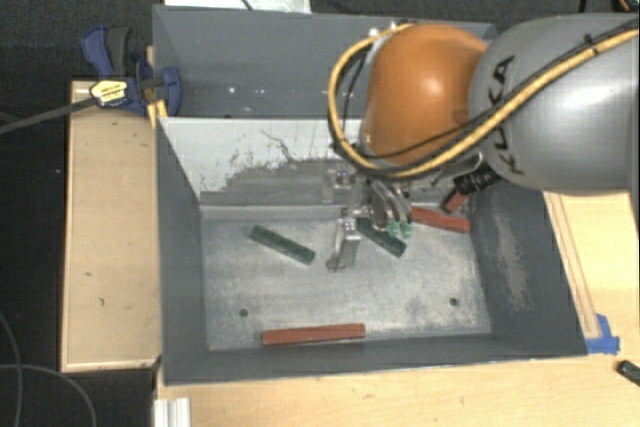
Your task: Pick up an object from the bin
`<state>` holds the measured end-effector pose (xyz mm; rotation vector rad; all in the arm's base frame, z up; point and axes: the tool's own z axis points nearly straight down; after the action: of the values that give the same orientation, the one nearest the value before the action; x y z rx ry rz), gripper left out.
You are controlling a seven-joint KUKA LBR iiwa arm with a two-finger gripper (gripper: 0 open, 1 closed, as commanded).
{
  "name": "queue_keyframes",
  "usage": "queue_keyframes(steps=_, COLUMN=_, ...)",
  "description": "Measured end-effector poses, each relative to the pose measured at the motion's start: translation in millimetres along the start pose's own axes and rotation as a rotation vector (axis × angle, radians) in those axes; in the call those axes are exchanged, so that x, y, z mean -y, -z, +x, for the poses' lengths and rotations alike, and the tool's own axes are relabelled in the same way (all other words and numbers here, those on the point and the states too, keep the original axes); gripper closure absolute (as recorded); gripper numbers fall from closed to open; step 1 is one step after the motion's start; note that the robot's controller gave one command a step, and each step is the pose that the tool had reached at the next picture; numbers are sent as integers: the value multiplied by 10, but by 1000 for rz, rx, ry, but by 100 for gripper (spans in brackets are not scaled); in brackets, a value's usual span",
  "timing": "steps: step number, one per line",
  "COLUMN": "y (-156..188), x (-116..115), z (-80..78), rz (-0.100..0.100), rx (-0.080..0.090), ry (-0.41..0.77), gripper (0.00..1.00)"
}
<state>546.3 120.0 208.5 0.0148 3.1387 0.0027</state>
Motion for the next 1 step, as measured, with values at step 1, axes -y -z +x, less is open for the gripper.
queue_keyframes(steps=1, y=-1135, x=148, z=22, rz=2, rx=-7, ry=249, gripper=0)
